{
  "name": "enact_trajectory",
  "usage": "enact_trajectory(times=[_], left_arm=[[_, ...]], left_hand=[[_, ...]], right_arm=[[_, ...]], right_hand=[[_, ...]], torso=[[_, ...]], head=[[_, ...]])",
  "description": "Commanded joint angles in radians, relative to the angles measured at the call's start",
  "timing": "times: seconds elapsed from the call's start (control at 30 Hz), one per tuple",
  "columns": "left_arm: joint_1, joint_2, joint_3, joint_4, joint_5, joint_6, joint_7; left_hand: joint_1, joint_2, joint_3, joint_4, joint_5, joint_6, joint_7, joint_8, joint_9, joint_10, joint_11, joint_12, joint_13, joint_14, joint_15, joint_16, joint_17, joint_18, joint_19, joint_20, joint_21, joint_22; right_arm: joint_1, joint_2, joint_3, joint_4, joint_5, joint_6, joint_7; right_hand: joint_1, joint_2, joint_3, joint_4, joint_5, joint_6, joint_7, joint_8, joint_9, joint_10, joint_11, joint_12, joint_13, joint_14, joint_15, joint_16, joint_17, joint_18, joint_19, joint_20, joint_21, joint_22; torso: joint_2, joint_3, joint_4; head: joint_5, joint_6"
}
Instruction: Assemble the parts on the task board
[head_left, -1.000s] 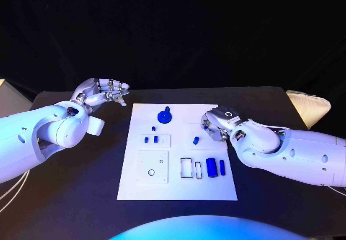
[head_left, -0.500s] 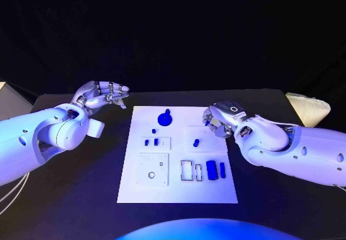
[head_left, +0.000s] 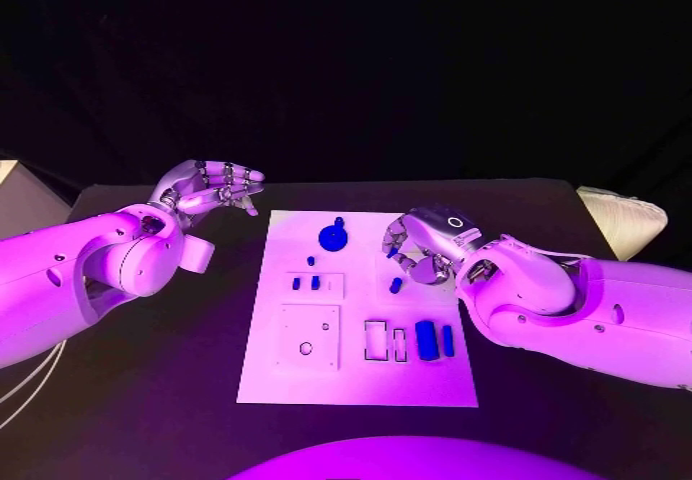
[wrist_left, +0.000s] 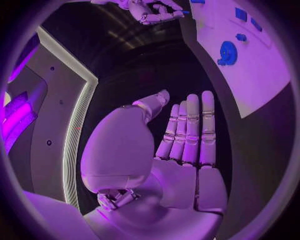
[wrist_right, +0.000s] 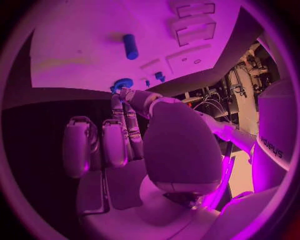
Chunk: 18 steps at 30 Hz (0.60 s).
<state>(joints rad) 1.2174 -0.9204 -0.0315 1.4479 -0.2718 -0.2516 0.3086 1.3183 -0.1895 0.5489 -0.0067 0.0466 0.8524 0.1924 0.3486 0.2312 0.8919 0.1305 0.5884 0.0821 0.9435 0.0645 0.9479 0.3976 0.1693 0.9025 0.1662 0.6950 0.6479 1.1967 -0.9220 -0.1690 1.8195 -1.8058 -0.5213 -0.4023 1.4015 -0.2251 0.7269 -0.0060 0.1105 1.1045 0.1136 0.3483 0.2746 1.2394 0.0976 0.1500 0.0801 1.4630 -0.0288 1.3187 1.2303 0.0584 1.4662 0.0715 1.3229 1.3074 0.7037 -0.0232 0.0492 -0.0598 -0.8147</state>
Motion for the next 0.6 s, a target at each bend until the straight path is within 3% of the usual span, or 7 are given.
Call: enact_trajectory(times=[0.03, 0.17, 0.33, 0.6], left_arm=[[0.000, 0.004, 0.001, 0.003, -0.005, 0.027, 0.011], [0.000, 0.007, 0.001, 0.004, -0.004, 0.028, 0.014], [0.000, 0.009, 0.001, 0.006, -0.004, 0.032, 0.016], [0.000, 0.017, 0.001, 0.003, -0.003, 0.036, 0.016]], left_hand=[[0.002, 0.000, -0.001, 0.000, 0.004, -0.006, 0.003, -0.003, -0.002, -0.006, 0.004, -0.004, -0.001, -0.001, 0.005, -0.005, 0.001, 0.014, 0.008, 0.000, -0.006, -0.001], [0.001, 0.000, -0.002, 0.000, 0.004, -0.007, 0.003, -0.003, -0.002, -0.006, 0.005, -0.004, -0.001, -0.001, 0.005, -0.005, 0.001, 0.014, 0.008, 0.000, -0.007, -0.002], [0.001, -0.001, -0.003, 0.001, 0.004, -0.008, 0.003, -0.004, -0.002, -0.007, 0.005, -0.005, -0.002, -0.001, 0.005, -0.005, 0.001, 0.014, 0.009, 0.000, -0.008, -0.002], [0.001, 0.000, -0.003, 0.001, 0.004, -0.008, 0.003, -0.004, -0.002, -0.007, 0.005, -0.005, -0.002, -0.001, 0.005, -0.005, 0.001, 0.014, 0.009, 0.000, -0.008, -0.003]], right_arm=[[-0.013, 0.023, -0.001, 0.014, -0.001, 0.000, 0.002], [-0.033, 0.064, -0.003, 0.011, -0.009, 0.010, 0.004], [-0.065, 0.120, -0.006, -0.004, -0.012, 0.026, 0.011], [-0.112, 0.190, -0.010, -0.030, -0.010, 0.037, 0.025]], right_hand=[[-0.004, 0.004, 0.000, -0.008, 0.006, 0.004, 0.000, 0.004, 0.001, 0.057, -0.053, -0.002, 0.012, 0.034, -0.006, 0.001, -0.001, -0.010, 0.036, -0.006, -0.002, 0.163], [-0.004, 0.004, 0.001, -0.008, 0.007, 0.003, 0.000, 0.003, 0.001, 0.057, -0.053, -0.003, 0.012, 0.034, -0.006, 0.001, -0.002, -0.009, 0.035, -0.007, -0.005, 0.162], [-0.004, 0.004, 0.002, -0.009, 0.009, 0.002, 0.001, 0.002, 0.002, 0.057, -0.052, -0.004, 0.011, 0.034, -0.006, -0.002, -0.005, -0.010, 0.036, -0.007, -0.001, 0.164], [-0.005, 0.004, 0.003, -0.012, 0.015, 0.000, 0.002, 0.000, 0.003, 0.056, -0.051, -0.009, 0.012, 0.033, -0.006, -0.006, -0.012, -0.009, 0.036, -0.007, -0.005, 0.163]], torso=[[0.001, -0.0008, -0.0007], [0.000, 0.0001, -0.0007], [0.000, -0.0003, -0.0005], [0.000, -0.0015, -0.0003]], head=[[0.015, -0.003], [0.032, -0.008], [0.064, -0.017], [0.078, -0.036]])
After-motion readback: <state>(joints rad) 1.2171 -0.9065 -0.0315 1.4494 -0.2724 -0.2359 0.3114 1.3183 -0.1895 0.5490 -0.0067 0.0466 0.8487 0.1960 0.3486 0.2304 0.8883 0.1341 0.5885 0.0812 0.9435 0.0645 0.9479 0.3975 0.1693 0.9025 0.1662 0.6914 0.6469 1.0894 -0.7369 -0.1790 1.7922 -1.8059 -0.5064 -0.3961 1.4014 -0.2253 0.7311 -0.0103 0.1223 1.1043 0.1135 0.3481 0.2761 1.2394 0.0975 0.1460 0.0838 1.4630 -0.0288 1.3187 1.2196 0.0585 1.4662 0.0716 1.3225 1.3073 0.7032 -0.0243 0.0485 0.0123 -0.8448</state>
